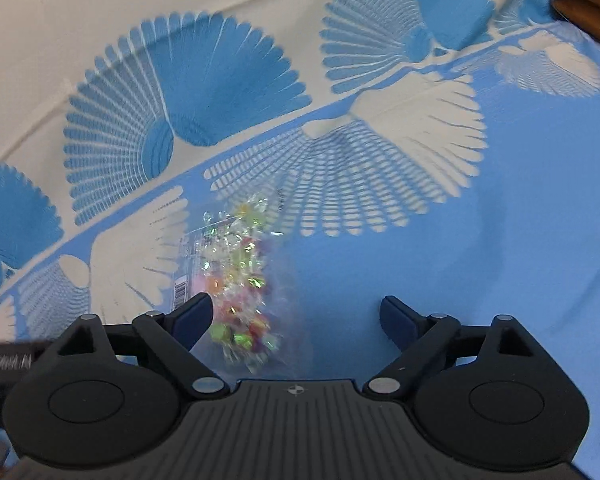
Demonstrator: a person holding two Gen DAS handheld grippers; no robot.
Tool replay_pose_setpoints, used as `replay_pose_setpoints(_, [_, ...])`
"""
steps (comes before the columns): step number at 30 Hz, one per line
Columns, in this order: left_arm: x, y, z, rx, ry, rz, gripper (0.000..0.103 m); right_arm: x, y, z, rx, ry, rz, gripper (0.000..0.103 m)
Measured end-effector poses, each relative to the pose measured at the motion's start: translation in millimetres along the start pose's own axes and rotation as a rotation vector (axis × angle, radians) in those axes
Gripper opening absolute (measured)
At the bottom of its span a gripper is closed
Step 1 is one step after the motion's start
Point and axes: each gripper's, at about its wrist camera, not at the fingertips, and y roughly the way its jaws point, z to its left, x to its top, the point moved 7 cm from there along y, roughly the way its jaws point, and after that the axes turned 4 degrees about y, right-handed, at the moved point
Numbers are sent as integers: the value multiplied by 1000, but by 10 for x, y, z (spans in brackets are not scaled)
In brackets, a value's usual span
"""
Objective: Organize snacks
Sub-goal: 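Grasp the candy bag with right tool while left tool grasps the wafer bar, then carry the candy bag and wafer bar over the box with both tools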
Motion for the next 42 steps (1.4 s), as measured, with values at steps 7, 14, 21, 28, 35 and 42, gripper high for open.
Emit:
replay_pose_setpoints(7, [150,-55,370,-38,-153,-45,103,66,341,434,-74,-74,-27,103])
replay_pose_setpoints(14, [-80,-103,284,131,-92,-106,89,-44,322,582,-150,-253,-33,69])
replay_pose_setpoints(21, [-118,-253,372,111,-90,-121,19,-191,-72,344,-124,-223,-35,21])
replay_pose_setpoints(28, [-524,-582,687,101,44,-143,18,-599,-658,-11,9,16,-23,12])
replay_pose_setpoints(35, [-1131,-1084,964,68,101,-156,18,-1079,-1324,-146,88,205,-109,8])
replay_pose_setpoints(42, [-1498,-1844,1177,53,134,-228,18,-1172,-1964,63,82,129,-196,5])
